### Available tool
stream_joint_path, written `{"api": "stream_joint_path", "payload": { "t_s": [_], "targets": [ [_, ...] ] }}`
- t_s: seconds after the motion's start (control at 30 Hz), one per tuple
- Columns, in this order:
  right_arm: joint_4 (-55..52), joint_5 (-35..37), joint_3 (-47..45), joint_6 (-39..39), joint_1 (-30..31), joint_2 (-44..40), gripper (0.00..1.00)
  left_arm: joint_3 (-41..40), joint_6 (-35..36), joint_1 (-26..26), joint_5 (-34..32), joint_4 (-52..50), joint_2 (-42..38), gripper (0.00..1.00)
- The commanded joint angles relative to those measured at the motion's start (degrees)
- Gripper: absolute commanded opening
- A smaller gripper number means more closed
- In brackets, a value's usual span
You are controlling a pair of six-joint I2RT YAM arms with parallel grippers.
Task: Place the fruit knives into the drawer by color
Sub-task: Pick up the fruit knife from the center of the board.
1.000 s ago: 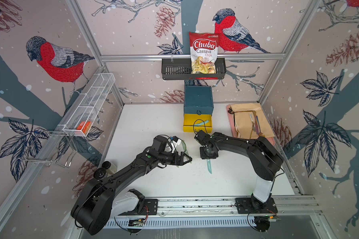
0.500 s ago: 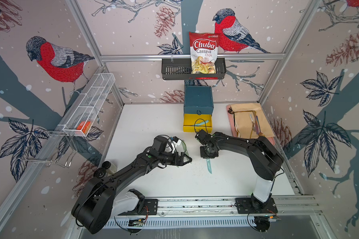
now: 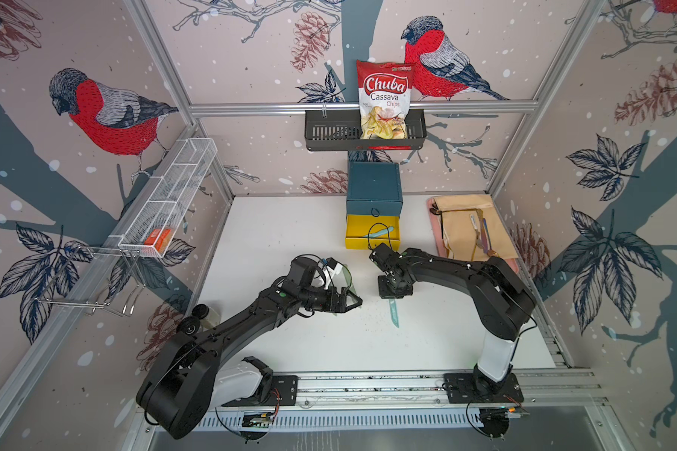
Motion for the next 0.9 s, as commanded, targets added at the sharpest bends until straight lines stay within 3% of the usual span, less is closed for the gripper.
{"api": "stream_joint_path", "payload": {
  "t_s": [0.0,0.43,0.87],
  "targets": [
    [-4.40,0.23,0.62,0.32,-0.45,0.16,0.00,0.60,0.98,-0.09,0.61,1.19,0.20,0.97],
    [-9.39,-0.65,5.89,4.59,-2.55,-2.37,0.00,3.16,2.37,-0.09,0.27,-0.27,1.51,0.97],
    [-9.46,-9.78,6.79,21.75,-5.31,-8.76,0.00,9.12,4.48,0.00,-0.47,-3.74,3.56,0.97]
  ]
}}
